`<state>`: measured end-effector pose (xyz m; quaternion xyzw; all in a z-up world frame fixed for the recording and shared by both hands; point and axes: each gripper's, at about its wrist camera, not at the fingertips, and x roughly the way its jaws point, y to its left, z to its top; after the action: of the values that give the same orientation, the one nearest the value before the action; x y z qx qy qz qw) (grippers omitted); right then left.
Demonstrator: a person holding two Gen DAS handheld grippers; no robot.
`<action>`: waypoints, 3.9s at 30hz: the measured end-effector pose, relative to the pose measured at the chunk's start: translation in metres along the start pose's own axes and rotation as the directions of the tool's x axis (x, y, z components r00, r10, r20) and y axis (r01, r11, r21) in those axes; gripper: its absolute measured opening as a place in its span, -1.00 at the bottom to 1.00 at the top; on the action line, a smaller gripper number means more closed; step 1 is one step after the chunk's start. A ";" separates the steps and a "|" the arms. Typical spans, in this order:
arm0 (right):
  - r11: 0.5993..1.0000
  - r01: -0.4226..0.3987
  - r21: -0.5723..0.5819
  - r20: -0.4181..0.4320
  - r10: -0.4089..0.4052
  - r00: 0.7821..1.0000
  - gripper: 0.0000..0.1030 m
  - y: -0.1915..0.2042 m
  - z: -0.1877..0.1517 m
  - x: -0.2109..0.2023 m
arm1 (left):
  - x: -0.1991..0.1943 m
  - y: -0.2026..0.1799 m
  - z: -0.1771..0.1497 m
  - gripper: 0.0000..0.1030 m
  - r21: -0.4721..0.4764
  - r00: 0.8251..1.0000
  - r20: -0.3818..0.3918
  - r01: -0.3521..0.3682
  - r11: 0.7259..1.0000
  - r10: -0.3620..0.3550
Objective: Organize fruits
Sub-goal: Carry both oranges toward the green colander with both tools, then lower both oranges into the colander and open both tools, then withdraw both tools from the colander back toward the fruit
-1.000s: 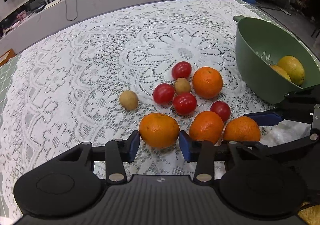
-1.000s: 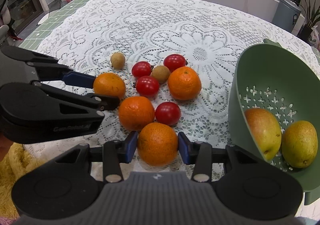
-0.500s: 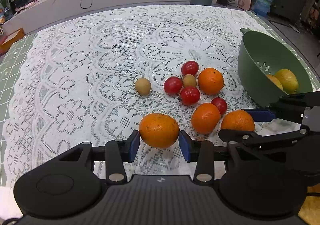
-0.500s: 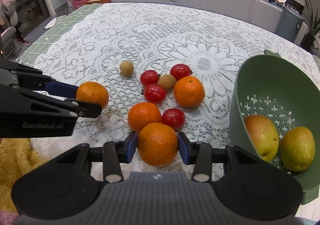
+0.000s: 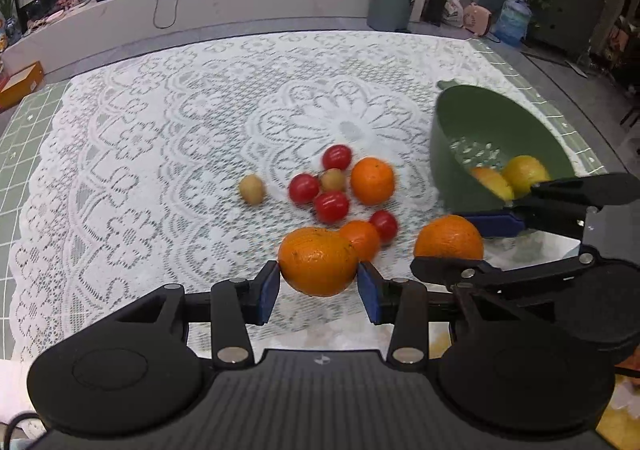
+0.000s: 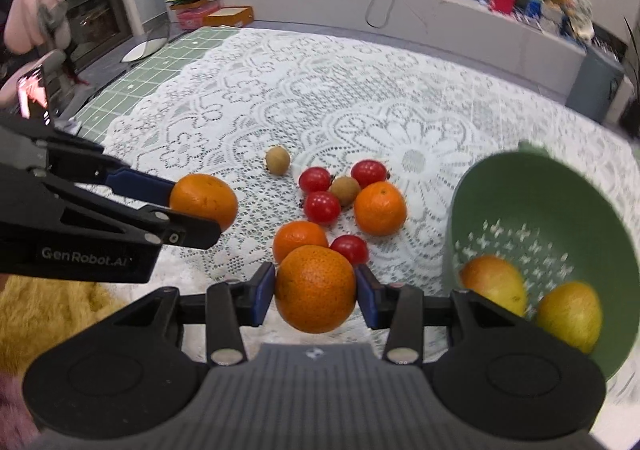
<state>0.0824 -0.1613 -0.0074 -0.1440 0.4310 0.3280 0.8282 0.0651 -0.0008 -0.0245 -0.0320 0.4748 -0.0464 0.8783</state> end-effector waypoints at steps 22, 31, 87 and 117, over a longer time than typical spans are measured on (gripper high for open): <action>0.948 0.132 -0.291 0.002 -0.137 0.991 -0.21 -0.079 0.015 -0.054 | -0.007 -0.110 0.056 -0.07 0.247 0.992 0.039 0.110 0.963 -0.123; 0.915 0.132 -0.381 -0.033 -0.156 0.987 -0.21 -0.113 0.015 -0.041 | 0.022 -0.143 0.071 -0.07 0.339 0.989 -0.018 0.144 0.930 -0.147; 0.904 0.070 -0.421 -0.133 -0.138 0.981 0.00 -0.155 0.008 0.033 | 0.123 -0.153 0.114 -0.13 0.279 0.984 -0.162 0.116 0.953 -0.073; 0.981 0.187 -0.042 0.025 -0.186 0.982 0.64 -0.096 0.015 -0.043 | 0.004 -0.082 0.075 0.15 0.154 0.997 0.065 0.021 0.988 -0.031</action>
<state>0.1377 -0.2436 0.0320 -0.1988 0.3996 0.2598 0.8563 0.1259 -0.0821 0.0217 0.0281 0.4397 -0.0932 0.8929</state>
